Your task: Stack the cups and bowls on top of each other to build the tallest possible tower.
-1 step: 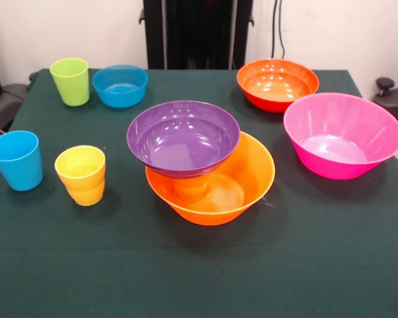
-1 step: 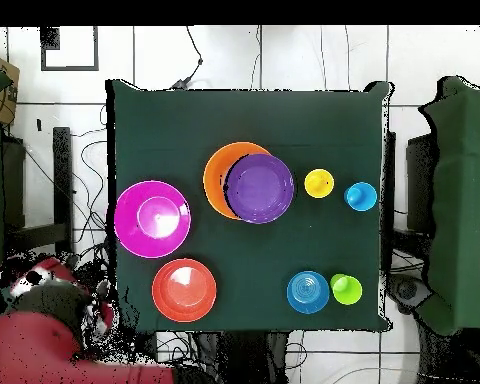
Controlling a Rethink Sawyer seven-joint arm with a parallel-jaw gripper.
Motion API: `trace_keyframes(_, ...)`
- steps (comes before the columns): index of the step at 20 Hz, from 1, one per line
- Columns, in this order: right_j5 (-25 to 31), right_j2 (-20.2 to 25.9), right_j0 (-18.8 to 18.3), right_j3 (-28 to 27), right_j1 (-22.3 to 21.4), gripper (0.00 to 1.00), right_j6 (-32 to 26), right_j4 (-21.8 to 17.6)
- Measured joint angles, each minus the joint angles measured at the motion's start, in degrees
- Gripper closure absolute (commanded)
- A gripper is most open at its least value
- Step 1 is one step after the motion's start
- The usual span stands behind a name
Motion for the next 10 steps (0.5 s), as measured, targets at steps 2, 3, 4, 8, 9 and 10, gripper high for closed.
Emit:
trace_keyframes(2, 0.6, -1.3, 1.5, 1.8, -2.6, 0.0, 0.0, 0.0)
trace_keyframes(3, 0.7, -1.4, 1.6, 2.0, -3.0, 0.0, 0.0, 0.0)
trace_keyframes(4, 1.0, -1.7, 1.8, 2.3, -3.5, 0.0, 0.0, 0.0)
trace_keyframes(8, 2.3, -2.7, 2.4, 3.8, -6.2, 0.0, 0.0, -0.1)
trace_keyframes(9, 2.7, -3.0, 2.4, 4.2, -7.0, 0.0, 0.0, -0.2)
trace_keyframes(10, 3.5, -3.7, 2.1, 4.6, -8.1, 0.0, 0.0, -0.7)
